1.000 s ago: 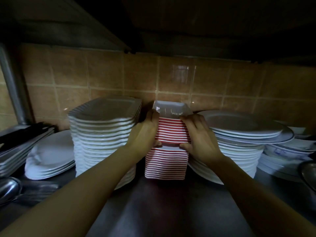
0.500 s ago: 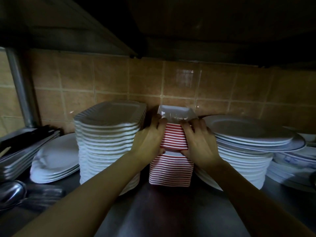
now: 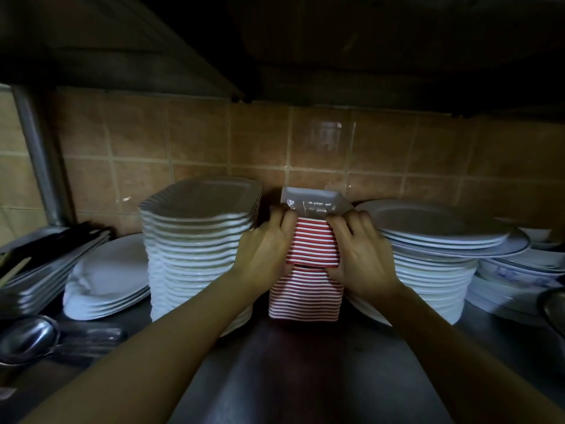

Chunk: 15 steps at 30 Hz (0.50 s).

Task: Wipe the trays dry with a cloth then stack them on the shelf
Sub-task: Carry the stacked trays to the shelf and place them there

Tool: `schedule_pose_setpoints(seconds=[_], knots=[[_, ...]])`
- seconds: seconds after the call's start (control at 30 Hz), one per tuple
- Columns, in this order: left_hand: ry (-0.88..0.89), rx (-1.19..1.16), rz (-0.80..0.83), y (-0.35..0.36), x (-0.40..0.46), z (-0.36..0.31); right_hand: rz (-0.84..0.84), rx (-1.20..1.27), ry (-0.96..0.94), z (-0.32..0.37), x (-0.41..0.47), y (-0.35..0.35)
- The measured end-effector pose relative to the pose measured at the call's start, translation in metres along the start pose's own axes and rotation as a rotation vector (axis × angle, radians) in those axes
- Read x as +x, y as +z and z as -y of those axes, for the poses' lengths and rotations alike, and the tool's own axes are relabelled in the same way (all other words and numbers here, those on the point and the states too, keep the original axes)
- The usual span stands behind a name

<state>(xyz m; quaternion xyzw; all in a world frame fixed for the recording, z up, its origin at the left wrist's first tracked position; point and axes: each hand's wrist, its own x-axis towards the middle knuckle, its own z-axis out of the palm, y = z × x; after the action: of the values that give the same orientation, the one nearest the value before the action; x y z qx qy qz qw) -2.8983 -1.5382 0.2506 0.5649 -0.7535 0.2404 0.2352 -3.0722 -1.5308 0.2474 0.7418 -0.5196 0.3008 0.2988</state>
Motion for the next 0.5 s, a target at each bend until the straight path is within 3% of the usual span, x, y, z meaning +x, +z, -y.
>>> schedule_pose_setpoints(seconds=[0.5], knots=[[0.071, -0.003, -0.011, -0.029, -0.025, -0.003, -0.038, 0.008, -0.035, 0.008, -0.020, -0.029]])
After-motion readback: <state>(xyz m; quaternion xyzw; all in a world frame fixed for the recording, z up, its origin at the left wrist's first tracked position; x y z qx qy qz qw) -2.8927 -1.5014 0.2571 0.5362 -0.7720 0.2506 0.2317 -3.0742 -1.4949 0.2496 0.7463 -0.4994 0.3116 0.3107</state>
